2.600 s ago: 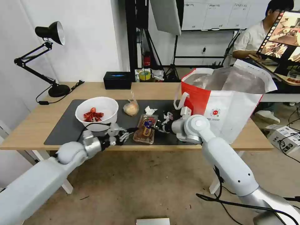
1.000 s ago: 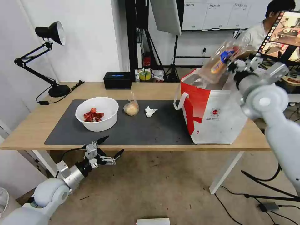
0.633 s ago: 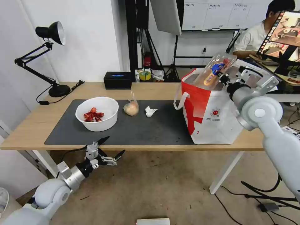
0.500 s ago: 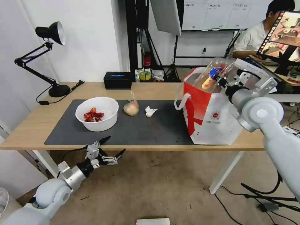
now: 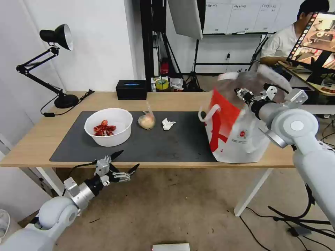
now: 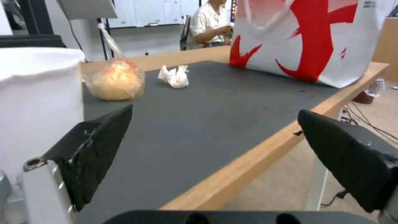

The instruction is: Pick up the trash from the table and place it into the takeout bag.

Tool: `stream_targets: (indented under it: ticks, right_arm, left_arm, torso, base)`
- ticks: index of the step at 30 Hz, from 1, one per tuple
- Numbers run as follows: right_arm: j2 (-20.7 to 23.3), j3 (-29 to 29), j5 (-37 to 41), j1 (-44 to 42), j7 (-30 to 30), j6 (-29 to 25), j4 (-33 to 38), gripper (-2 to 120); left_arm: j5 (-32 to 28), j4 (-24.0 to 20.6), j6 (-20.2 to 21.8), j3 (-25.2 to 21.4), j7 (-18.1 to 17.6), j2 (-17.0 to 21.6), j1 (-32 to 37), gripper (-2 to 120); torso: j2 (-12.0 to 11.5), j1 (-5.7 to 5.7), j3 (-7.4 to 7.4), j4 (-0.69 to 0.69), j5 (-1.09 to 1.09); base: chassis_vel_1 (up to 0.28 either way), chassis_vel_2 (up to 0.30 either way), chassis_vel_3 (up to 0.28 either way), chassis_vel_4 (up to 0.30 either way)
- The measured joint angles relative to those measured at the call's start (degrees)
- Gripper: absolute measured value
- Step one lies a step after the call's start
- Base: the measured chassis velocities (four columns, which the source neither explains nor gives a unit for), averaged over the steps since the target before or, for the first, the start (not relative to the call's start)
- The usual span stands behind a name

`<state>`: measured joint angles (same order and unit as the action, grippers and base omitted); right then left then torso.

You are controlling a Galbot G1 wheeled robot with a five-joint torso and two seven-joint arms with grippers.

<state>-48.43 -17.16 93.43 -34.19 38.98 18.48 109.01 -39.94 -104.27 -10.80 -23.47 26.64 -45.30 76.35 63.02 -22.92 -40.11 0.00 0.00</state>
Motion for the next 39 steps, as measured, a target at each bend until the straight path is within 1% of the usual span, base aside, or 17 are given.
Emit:
stream_targets:
  ticks: [5, 6, 7, 8, 10, 11, 13, 15, 18, 19, 22, 23, 26, 30, 32, 33, 39]
  right_arm:
    - [1.1, 1.5, -4.3, 1.3, -6.0, 0.0, 0.8, 89]
    - [2.0, 2.4, -10.4, 1.0, -10.9, -0.1, 1.5, 94]
    - [2.0, 2.4, -10.4, 1.0, -10.9, -0.1, 1.5, 94]
    - [2.8, 3.1, -15.6, 0.4, -14.4, -0.3, 2.2, 98]
    - [4.4, 4.4, -26.7, -1.4, -21.0, -1.6, 4.4, 100]
    - [4.4, 4.4, -26.7, -1.4, -21.0, -1.6, 4.4, 100]
    - [5.6, 4.7, -32.7, -4.1, -24.8, -3.6, 6.7, 100]
    - [6.2, 4.7, -34.6, -5.6, -26.1, -4.8, 7.6, 100]
    - [7.9, 3.1, -40.6, -12.2, -30.2, -10.5, 10.0, 100]
    - [7.9, 3.1, -40.6, -12.2, -30.2, -10.5, 10.0, 100]
    - [8.6, -0.7, -43.7, -20.3, -32.3, -14.5, 13.6, 100]
    - [8.6, -0.7, -43.7, -20.3, -32.3, -14.5, 13.6, 100]
    - [8.4, -2.9, -47.6, -27.0, -32.8, -17.4, 16.5, 100]
    - [7.6, -3.5, -49.4, -30.9, -31.8, -18.3, 17.6, 100]
    - [6.1, -4.1, -51.8, -35.7, -30.4, -19.1, 18.2, 100]
    - [6.1, -4.1, -51.8, -35.7, -30.4, -19.1, 18.2, 100]
    - [2.3, -5.8, -57.5, -45.4, -28.6, -22.1, 18.2, 100]
  left_arm:
    - [-0.1, -0.1, 0.0, -1.1, 0.0, 0.0, 0.6, 100]
    - [-0.1, -0.2, 0.0, -1.8, 0.0, -0.3, 1.1, 100]
    - [-0.1, -0.2, 0.0, -1.8, 0.0, -0.3, 1.1, 100]
    - [-0.1, -0.2, -0.1, -2.1, 0.1, -0.4, 1.3, 100]
    - [-0.1, -0.2, -0.6, -3.1, 0.1, -0.6, 2.0, 100]
    - [-0.1, -0.2, -0.6, -3.1, 0.1, -0.6, 2.0, 100]
    - [-0.1, 0.0, -1.3, -4.2, 0.1, -0.9, 2.5, 100]
    - [-0.1, 0.0, -1.4, -4.7, 0.2, -1.0, 2.7, 100]
    - [0.2, 0.1, -2.2, -6.5, 0.1, -1.8, 4.2, 100]
    - [0.2, 0.1, -2.2, -6.5, 0.1, -1.8, 4.2, 100]
    - [1.9, 0.2, -3.0, -8.5, -1.1, -3.0, 6.3, 100]
    - [1.9, 0.2, -3.0, -8.5, -1.1, -3.0, 6.3, 100]
    - [3.8, 0.0, -4.2, -9.9, -4.1, -4.2, 7.8, 100]
    - [4.9, -0.4, -4.7, -10.5, -6.4, -5.0, 8.3, 100]
    - [5.8, -0.8, -4.8, -11.5, -8.0, -6.0, 9.5, 100]
    - [5.8, -0.8, -4.8, -11.5, -8.0, -6.0, 9.5, 100]
    - [7.2, -0.7, -5.3, -13.7, -8.3, -7.6, 12.6, 100]
  torso:
    - [0.0, 0.0, 0.0, 0.01, 0.0]
    - [0.0, 0.0, 0.0, 0.01, -0.01]
    - [0.0, 0.0, 0.0, 0.01, -0.01]
    - [0.0, 0.0, 0.0, 0.01, -0.01]
    - [0.0, 0.0, 0.0, 0.0, -0.01]
    - [0.0, 0.0, 0.0, 0.0, -0.01]
    - [0.0, -0.01, 0.0, 0.01, 0.0]
    - [0.0, 0.0, 0.0, 0.01, -0.01]
    - [0.0, 0.0, 0.0, 0.0, 0.01]
    - [0.0, 0.0, 0.0, 0.0, 0.01]
    - [0.0, 0.0, 0.01, 0.0, 0.0]
    - [0.0, 0.0, 0.01, 0.0, 0.0]
    - [0.0, 0.0, 0.01, 0.0, 0.0]
    - [0.0, 0.0, 0.0, 0.01, -0.01]
    - [0.0, 0.0, 0.0, 0.0, 0.0]
    - [0.0, 0.0, 0.0, 0.0, 0.0]
    - [0.0, 0.0, 0.01, 0.0, 0.0]
  base:
    - [0.0, 0.0, 0.0, 0.0]
    - [0.0, 0.0, 0.0, 0.0]
    - [0.0, 0.0, 0.0, 0.0]
    - [0.0, 0.0, 0.0, 0.0]
    - [0.0, 0.0, 0.0, 0.0]
    - [0.0, 0.0, 0.0, 0.0]
    - [0.0, 0.0, 0.0, 0.0]
    - [0.0, 0.0, 0.0, 0.0]
    - [0.0, 0.0, 0.0, 0.0]
    - [0.0, 0.0, 0.0, 0.0]
    - [0.0, 0.0, 0.0, 0.0]
    - [0.0, 0.0, 0.0, 0.0]
    - [0.0, 0.0, 0.0, 0.0]
    - [0.0, 0.0, 0.0, 0.0]
    - [0.0, 0.0, 0.0, 0.0]
    - [0.0, 0.0, 0.0, 0.0]
    - [0.0, 0.0, 0.0, 0.0]
